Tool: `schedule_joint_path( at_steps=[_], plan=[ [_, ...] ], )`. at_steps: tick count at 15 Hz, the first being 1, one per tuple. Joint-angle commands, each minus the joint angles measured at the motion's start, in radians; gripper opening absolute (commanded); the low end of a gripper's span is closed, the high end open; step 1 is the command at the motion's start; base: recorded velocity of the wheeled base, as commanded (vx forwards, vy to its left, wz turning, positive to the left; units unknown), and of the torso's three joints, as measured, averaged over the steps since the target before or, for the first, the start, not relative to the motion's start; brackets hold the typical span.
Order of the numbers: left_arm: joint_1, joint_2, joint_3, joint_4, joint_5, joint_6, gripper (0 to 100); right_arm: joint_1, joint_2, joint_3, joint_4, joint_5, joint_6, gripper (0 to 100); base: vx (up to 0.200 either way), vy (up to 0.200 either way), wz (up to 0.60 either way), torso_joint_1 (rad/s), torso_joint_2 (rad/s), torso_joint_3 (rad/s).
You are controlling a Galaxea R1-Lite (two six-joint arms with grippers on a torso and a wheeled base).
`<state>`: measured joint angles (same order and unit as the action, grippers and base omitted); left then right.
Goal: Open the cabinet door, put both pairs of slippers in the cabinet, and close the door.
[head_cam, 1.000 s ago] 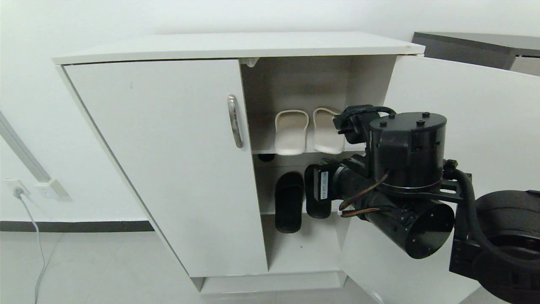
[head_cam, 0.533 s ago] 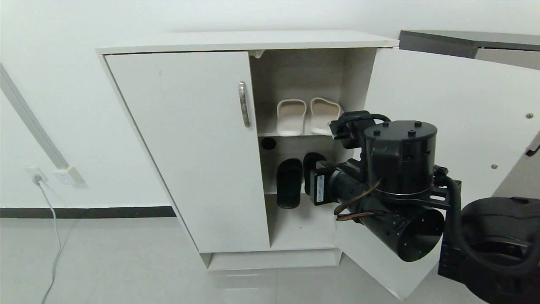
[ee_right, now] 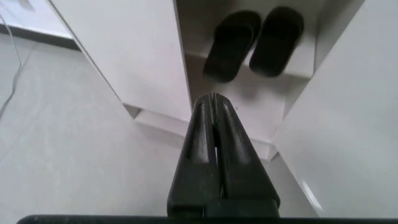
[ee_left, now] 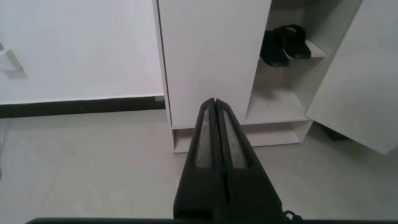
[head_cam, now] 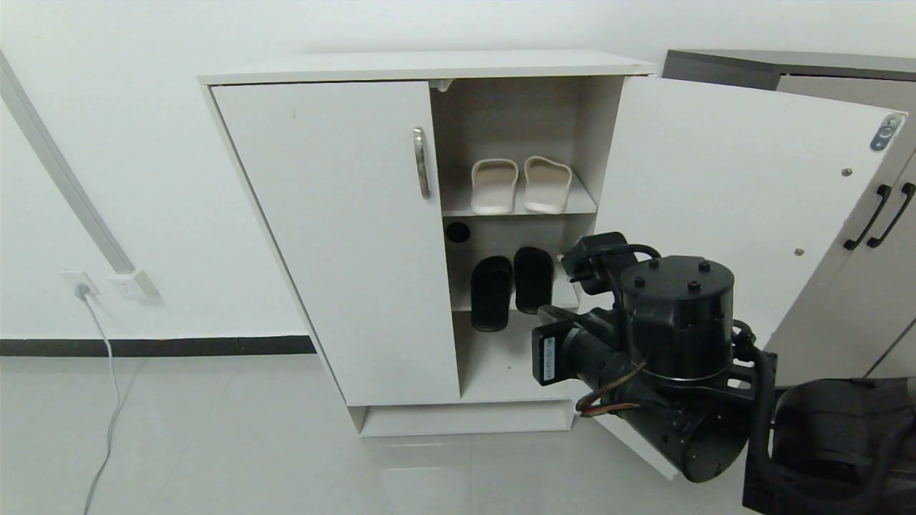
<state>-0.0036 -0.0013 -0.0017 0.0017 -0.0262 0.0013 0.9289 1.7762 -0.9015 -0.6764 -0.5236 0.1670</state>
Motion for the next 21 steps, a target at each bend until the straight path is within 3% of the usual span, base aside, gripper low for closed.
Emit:
schedule_joint_path(
  at_steps=[1,6,21],
  plan=[
    [0.001,0.001,0.0,0.0,0.0,0.0,0,-0.005,0.008,0.027,-0.005,0.007,0.0,0,0.0,0.0,0.0,0.0,0.0,0.0],
    [0.001,0.001,0.0,0.0,0.0,-0.001,0,-0.009,0.008,0.07,-0.006,0.057,-0.001,0,0.0,0.0,0.0,0.0,0.0,0.0],
    [0.001,0.001,0.0,0.0,0.0,-0.001,0,-0.016,0.034,0.078,-0.006,0.056,-0.004,0,0.0,0.0,0.0,0.0,0.0,0.0]
  ],
)
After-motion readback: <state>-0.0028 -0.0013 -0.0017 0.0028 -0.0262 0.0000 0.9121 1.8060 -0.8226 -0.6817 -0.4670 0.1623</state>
